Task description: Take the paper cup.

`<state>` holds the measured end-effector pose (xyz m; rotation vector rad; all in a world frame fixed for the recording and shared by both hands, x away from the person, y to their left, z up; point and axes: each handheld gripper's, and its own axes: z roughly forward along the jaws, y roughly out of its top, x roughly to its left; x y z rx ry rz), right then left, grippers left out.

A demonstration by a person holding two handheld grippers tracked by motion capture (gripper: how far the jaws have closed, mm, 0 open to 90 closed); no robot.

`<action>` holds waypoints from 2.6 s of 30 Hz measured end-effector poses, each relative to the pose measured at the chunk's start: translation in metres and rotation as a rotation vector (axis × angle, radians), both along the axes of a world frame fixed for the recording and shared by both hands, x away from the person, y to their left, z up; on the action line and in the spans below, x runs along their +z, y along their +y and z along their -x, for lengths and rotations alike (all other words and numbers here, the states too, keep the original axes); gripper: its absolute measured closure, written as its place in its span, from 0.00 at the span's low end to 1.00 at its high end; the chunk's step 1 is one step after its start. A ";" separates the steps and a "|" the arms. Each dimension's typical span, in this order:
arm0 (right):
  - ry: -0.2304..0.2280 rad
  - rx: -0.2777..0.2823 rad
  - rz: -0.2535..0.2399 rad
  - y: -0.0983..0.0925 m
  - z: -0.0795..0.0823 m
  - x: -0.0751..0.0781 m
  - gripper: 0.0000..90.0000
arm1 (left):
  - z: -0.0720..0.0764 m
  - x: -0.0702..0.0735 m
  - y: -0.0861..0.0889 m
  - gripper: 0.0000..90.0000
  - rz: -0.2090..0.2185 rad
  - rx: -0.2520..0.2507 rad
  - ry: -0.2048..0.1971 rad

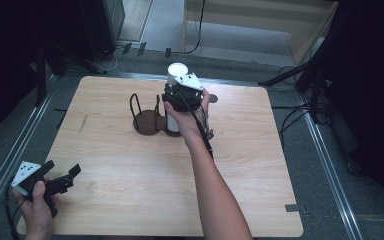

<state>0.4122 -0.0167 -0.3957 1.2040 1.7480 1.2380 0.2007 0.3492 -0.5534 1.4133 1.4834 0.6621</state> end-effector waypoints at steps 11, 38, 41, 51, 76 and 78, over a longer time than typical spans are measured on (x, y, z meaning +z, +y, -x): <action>-0.045 -0.003 -0.021 -0.002 0.005 0.028 0.39 | 0.000 0.000 0.001 0.00 0.016 -0.013 -0.014; -0.100 -0.127 -0.018 -0.079 0.058 0.016 0.39 | -0.003 -0.001 0.002 0.00 0.039 -0.045 0.008; -0.085 -0.152 -0.010 -0.092 0.068 0.002 0.39 | -0.003 -0.001 0.002 0.00 0.037 -0.043 0.008; -0.048 -0.191 -0.035 -0.120 0.089 -0.032 0.40 | -0.002 -0.001 0.001 0.00 0.026 -0.030 0.008; 0.026 -0.174 -0.053 -0.171 0.136 -0.094 0.40 | -0.002 0.010 -0.009 0.00 -0.039 -0.082 0.044; 0.042 -0.162 -0.054 -0.171 0.137 -0.100 0.40 | -0.003 0.016 -0.018 0.00 -0.051 -0.096 0.031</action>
